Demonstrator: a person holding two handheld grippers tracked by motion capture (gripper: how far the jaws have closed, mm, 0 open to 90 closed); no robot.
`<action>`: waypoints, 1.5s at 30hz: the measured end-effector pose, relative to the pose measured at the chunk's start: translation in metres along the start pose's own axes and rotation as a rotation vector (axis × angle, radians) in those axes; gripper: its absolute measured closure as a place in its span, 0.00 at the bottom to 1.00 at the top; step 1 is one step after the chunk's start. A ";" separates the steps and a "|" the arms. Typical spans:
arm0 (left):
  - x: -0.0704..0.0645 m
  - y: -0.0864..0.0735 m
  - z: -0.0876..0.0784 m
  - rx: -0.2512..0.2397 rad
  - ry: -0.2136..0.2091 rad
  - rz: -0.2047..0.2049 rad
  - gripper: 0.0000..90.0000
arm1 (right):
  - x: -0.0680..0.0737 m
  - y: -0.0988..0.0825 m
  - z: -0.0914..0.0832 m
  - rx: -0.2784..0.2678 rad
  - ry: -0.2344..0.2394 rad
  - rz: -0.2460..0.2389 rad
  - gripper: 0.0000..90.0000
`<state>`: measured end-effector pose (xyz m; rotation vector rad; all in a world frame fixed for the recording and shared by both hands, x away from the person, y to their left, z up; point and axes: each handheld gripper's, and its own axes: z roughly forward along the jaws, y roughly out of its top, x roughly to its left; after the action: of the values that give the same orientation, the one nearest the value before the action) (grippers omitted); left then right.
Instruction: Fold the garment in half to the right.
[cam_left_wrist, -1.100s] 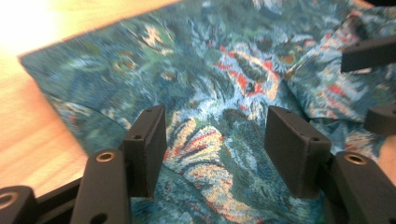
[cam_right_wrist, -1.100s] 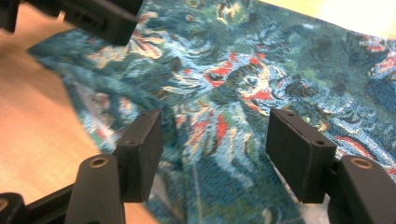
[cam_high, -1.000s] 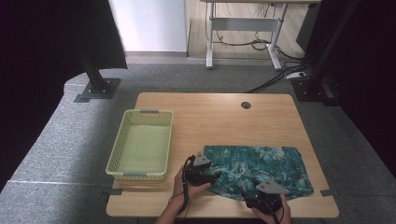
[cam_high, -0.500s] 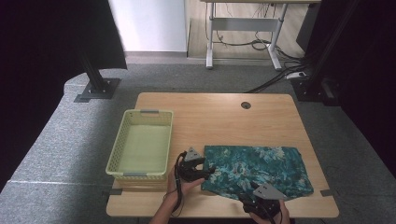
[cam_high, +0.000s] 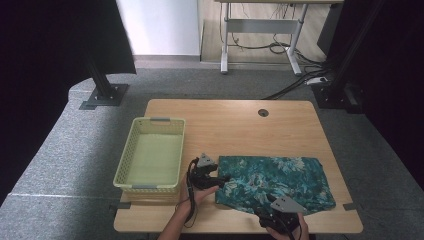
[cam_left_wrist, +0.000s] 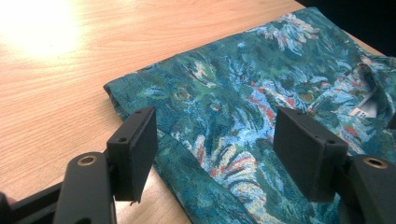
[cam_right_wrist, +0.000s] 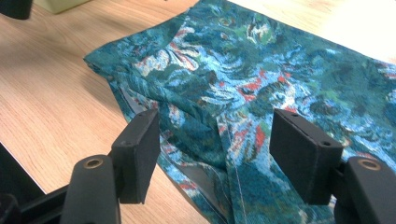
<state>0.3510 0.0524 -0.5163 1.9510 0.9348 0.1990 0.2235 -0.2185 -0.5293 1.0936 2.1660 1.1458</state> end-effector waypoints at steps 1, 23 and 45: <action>0.001 0.000 0.001 0.002 0.003 0.001 0.34 | 0.000 0.001 0.001 0.000 0.002 0.000 0.37; 0.016 0.002 0.031 0.049 0.023 -0.016 0.37 | 0.007 0.004 0.010 0.003 0.024 -0.037 0.38; 0.045 0.011 0.041 0.070 0.059 -0.079 0.37 | 0.002 0.001 0.016 0.046 0.034 -0.032 0.37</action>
<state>0.4086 0.0520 -0.5404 1.9774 1.0685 0.1810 0.2336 -0.2092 -0.5370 1.0621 2.2380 1.1141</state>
